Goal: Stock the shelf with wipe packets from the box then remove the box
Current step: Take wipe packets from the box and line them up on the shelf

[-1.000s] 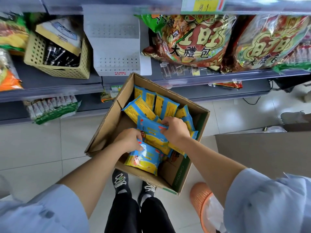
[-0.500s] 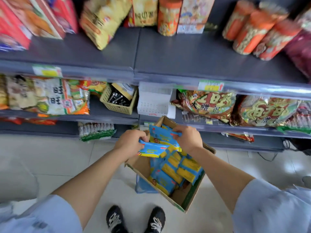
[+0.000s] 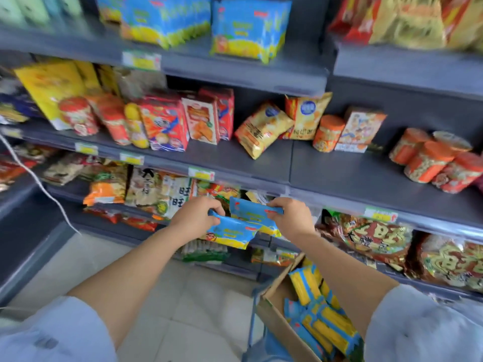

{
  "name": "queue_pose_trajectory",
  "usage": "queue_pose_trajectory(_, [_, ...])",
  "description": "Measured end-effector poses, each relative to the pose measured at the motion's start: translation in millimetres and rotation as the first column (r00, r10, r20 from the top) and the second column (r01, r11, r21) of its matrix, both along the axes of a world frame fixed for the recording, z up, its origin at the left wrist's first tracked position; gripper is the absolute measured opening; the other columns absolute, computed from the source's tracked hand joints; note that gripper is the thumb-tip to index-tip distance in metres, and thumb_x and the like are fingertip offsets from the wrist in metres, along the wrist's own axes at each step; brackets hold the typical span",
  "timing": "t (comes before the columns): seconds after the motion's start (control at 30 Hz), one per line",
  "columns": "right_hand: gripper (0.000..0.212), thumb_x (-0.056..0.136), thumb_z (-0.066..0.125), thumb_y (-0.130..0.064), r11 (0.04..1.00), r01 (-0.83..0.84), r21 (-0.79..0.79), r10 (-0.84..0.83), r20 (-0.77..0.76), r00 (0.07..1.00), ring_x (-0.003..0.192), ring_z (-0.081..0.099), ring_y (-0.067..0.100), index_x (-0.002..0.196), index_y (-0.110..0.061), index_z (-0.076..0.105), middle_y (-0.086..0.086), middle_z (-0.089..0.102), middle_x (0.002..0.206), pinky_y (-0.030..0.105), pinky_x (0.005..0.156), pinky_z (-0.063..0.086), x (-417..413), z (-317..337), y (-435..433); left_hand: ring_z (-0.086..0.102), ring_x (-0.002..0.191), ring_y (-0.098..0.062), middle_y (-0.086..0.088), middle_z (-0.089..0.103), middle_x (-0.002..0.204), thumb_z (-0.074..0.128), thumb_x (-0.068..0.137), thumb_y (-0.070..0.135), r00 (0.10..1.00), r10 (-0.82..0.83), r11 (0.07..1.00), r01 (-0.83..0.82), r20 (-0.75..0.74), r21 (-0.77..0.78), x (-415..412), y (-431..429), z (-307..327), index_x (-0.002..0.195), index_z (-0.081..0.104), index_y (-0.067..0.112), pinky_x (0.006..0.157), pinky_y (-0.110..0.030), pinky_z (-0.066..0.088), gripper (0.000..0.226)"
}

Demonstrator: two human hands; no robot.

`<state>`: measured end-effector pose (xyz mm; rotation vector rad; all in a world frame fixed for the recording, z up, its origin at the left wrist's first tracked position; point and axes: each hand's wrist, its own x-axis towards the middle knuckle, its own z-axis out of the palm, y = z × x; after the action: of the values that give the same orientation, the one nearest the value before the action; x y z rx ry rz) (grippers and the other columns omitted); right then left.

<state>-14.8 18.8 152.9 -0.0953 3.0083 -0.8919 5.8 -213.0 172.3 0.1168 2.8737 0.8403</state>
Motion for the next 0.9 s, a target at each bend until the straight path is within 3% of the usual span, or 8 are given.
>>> queue_pose_trajectory(0.1, [0.021,0.089,0.066,-0.023,0.999,-0.034,-0.025,0.033,-0.054,0.998,0.091,0.062,0.021,0.108,-0.019,0.071,0.001,0.070,0.105,0.030,0.075,0.047,-1,30,-45,0.054,0.071,-0.007,0.010,0.060,0.085,0.069,0.084,0.010,0.998,0.041,0.999,-0.040,-0.049,0.030,4,-46,28,0.090,0.070,0.017,0.066,-0.027,0.042,0.009])
queue_pose_trajectory(0.2, [0.022,0.089,0.066,-0.024,0.997,-0.061,-0.048,0.055,-0.112,0.992,0.081,0.060,0.015,0.111,-0.020,0.070,-0.002,0.070,0.104,0.027,0.071,0.047,-3,57,-89,0.055,0.066,-0.006,0.011,0.061,0.082,0.069,0.085,0.012,0.993,0.081,0.995,-0.076,-0.085,0.058,8,-92,55,0.088,0.070,0.019,0.062,-0.031,0.048,0.008])
queue_pose_trajectory(0.3, [0.019,0.089,0.066,-0.023,0.994,-0.079,-0.071,0.066,-0.168,0.984,0.084,0.057,0.012,0.107,-0.021,0.069,-0.004,0.069,0.103,0.025,0.071,0.043,-7,81,-130,0.053,0.059,-0.005,0.010,0.060,0.079,0.068,0.087,0.013,0.989,0.099,0.993,-0.091,-0.114,0.076,11,-137,80,0.088,0.069,0.021,0.052,-0.025,0.043,0.008])
queue_pose_trajectory(0.47, [0.021,0.088,0.068,-0.021,0.987,-0.131,-0.097,0.103,-0.251,0.962,0.098,0.058,0.016,0.108,-0.019,0.067,-0.003,0.067,0.107,0.029,0.078,0.046,-12,116,-191,0.054,0.061,-0.009,0.003,0.061,0.084,0.069,0.086,0.014,0.978,0.105,0.992,-0.090,-0.180,0.088,15,-197,115,0.086,0.068,0.022,0.051,-0.019,0.037,0.008])
queue_pose_trajectory(0.6, [0.017,0.086,0.069,-0.020,0.980,-0.167,-0.105,0.127,-0.311,0.942,0.091,0.057,0.016,0.102,-0.016,0.065,-0.004,0.064,0.099,0.027,0.074,0.044,-23,143,-229,0.057,0.071,0.008,0.016,0.054,0.074,0.069,0.086,0.009,0.972,0.095,0.991,-0.071,-0.214,0.118,15,-230,143,0.089,0.070,0.014,0.047,-0.010,0.035,0.006])
queue_pose_trajectory(0.67, [0.014,0.086,0.069,-0.019,0.978,-0.186,-0.093,0.145,-0.334,0.931,0.086,0.053,0.014,0.098,-0.015,0.063,-0.003,0.063,0.096,0.025,0.071,0.040,-30,157,-246,0.056,0.063,-0.001,0.016,0.054,0.071,0.070,0.085,0.008,0.967,0.107,0.987,-0.076,-0.233,0.139,12,-244,154,0.086,0.069,0.018,0.055,-0.015,0.044,0.009])
queue_pose_trajectory(0.77, [0.011,0.086,0.069,-0.017,0.972,-0.214,-0.099,0.167,-0.353,0.920,0.087,0.054,0.015,0.093,-0.019,0.061,-0.002,0.065,0.098,0.026,0.071,0.041,-46,175,-268,0.056,0.065,-0.013,0.004,0.064,0.078,0.072,0.083,0.008,0.957,0.147,0.981,-0.108,-0.249,0.162,-2,-266,168,0.080,0.069,0.023,0.066,-0.034,0.052,0.016])
queue_pose_trajectory(0.9, [0.011,0.083,0.072,-0.021,0.964,-0.232,-0.131,0.161,-0.405,0.900,0.089,0.058,0.017,0.092,-0.020,0.066,-0.001,0.068,0.097,0.029,0.072,0.046,-78,197,-295,0.062,0.068,-0.015,0.001,0.065,0.076,0.072,0.083,0.007,0.943,0.184,0.966,-0.121,-0.276,0.228,-26,-288,188,0.084,0.070,0.017,0.068,-0.036,0.058,0.011])
